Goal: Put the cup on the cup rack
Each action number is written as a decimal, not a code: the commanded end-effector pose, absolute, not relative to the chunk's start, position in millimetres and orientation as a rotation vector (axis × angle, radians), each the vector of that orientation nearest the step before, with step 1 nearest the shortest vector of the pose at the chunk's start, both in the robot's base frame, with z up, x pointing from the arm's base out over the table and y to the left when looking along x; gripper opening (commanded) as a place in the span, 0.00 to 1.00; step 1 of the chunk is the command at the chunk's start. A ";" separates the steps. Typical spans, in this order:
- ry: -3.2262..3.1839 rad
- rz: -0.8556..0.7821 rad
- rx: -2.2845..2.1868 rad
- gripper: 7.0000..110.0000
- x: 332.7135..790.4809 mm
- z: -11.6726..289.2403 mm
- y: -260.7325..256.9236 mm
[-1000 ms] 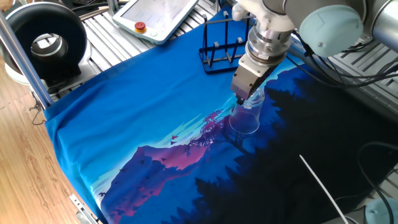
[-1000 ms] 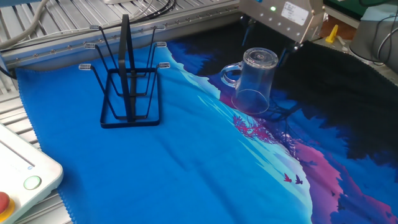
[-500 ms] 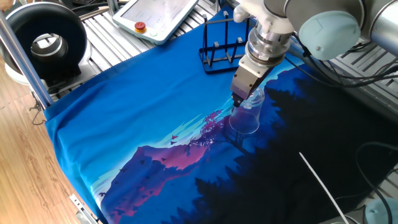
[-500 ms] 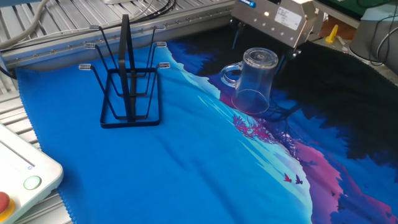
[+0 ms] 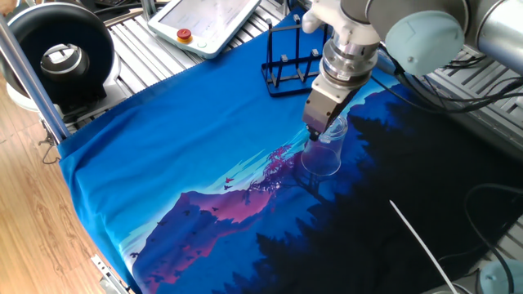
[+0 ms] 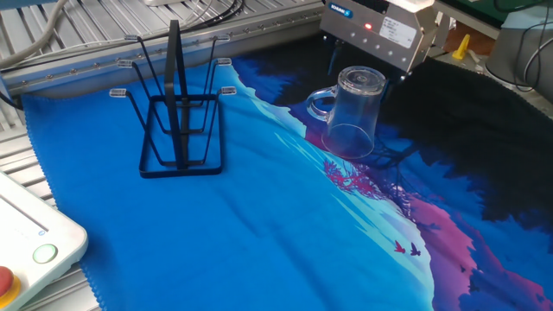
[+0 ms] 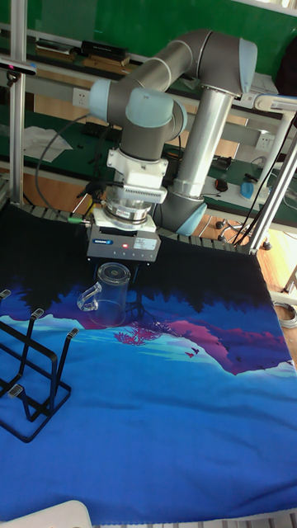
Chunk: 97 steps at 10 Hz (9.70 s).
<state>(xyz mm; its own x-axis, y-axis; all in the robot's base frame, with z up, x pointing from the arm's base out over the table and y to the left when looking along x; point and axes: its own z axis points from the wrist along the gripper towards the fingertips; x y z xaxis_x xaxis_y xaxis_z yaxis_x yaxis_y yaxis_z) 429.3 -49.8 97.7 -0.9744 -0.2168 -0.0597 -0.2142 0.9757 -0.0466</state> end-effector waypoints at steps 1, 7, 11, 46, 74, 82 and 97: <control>3.094 -0.004 -0.359 0.79 421.6 97.2 -41.1; 3.104 -0.012 -0.372 0.79 421.2 95.0 -43.2; 3.094 -0.049 -0.326 0.57 427.2 94.1 -49.0; 3.108 -0.138 -0.403 0.15 402.9 154.9 3.5; 3.068 -0.089 -0.373 0.15 464.6 133.2 6.6; 3.092 -0.134 -0.371 0.15 459.3 133.5 -1.0; 3.030 -0.108 -0.343 0.15 475.0 134.2 4.4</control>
<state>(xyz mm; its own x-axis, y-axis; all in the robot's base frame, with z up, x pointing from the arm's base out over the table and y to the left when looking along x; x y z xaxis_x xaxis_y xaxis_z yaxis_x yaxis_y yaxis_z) 473.3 0.4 133.3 -0.9728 -0.2203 -0.0712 -0.2130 0.9722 -0.0969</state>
